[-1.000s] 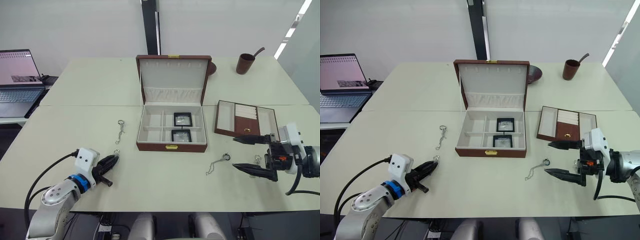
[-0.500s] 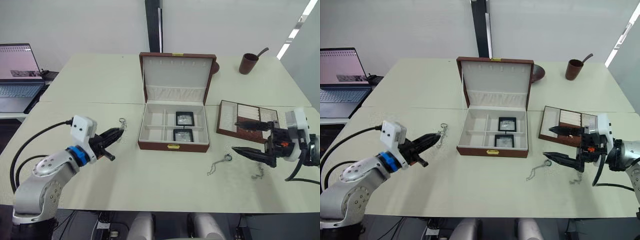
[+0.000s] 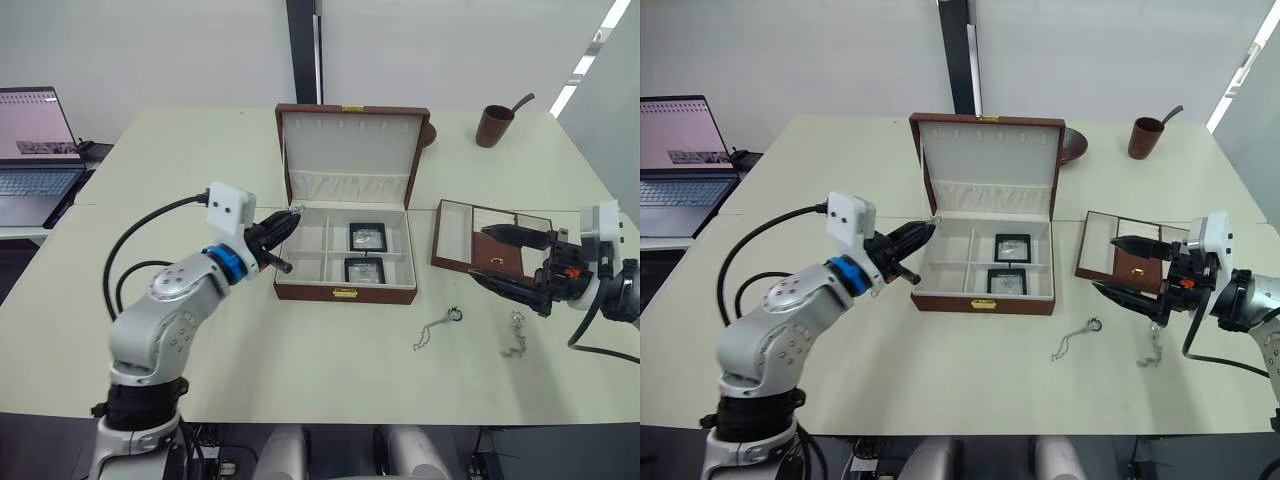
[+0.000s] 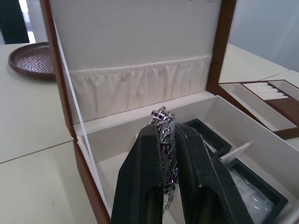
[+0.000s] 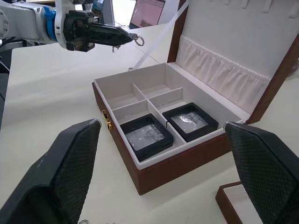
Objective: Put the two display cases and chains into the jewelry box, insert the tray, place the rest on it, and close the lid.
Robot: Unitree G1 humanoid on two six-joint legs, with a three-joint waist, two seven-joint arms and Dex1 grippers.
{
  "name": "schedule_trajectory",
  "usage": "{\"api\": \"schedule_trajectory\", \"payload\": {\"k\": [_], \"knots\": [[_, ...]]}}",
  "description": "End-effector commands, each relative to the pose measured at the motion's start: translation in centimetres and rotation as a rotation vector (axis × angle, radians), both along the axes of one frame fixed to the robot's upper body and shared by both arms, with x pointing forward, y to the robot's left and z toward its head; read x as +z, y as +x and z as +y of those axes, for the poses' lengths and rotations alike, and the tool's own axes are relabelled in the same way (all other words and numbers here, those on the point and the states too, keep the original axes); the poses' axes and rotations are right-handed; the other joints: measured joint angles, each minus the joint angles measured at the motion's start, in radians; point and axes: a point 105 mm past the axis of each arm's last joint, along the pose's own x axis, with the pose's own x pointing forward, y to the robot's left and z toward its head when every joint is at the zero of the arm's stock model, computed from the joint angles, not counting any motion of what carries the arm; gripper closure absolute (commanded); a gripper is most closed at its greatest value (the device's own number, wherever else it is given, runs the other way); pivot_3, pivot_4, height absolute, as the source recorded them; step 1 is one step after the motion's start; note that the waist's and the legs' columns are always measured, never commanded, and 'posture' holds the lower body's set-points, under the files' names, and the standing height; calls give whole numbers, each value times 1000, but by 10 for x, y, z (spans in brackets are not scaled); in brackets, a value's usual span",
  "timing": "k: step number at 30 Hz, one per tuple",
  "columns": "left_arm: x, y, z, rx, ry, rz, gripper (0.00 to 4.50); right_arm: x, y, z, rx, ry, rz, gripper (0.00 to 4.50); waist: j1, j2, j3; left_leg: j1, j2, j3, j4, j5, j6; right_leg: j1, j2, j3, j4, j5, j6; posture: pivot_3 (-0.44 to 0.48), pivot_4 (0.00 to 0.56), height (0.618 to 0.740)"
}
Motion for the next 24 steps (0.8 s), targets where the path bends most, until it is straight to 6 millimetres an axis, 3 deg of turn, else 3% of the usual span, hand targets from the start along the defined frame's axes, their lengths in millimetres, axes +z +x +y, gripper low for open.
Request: {"api": "schedule_trajectory", "payload": {"k": [1, 8, 14, 24], "knots": [[12, 13, -11, 59, 0, -62, 4381, 13, 0, -3, -19, 4, -58, 0, 1, 0, 0, 0, 0, 0, 0, 0, 0, 0, 0, 0, 0, 0, 0, 0, 150, 740], [-1, 31, -27, 140, 24, -15, 4381, 13, 1, -3, -23, 0, -61, 0, 0, -1, 0, -1, 0, 0, 0, 0, 0, 0, 0, 0, 0, 0, 0, 0, 150, 740], [3, 39, -30, 181, -2, -8, 4381, 12, 3, -5, -31, -5, -63, 0, 1, -1, 0, -1, 0, 0, 0, 0, 0, 0, 0, 0, 0, 0, 1, 0, 150, 740], [-5, 46, -21, 264, 16, 30, 4381, 11, 8, -9, -52, -12, -66, 0, 1, -1, 1, -1, -1, 0, 0, 0, 0, 0, 0, 0, 0, 0, 1, 0, 150, 740]]}}
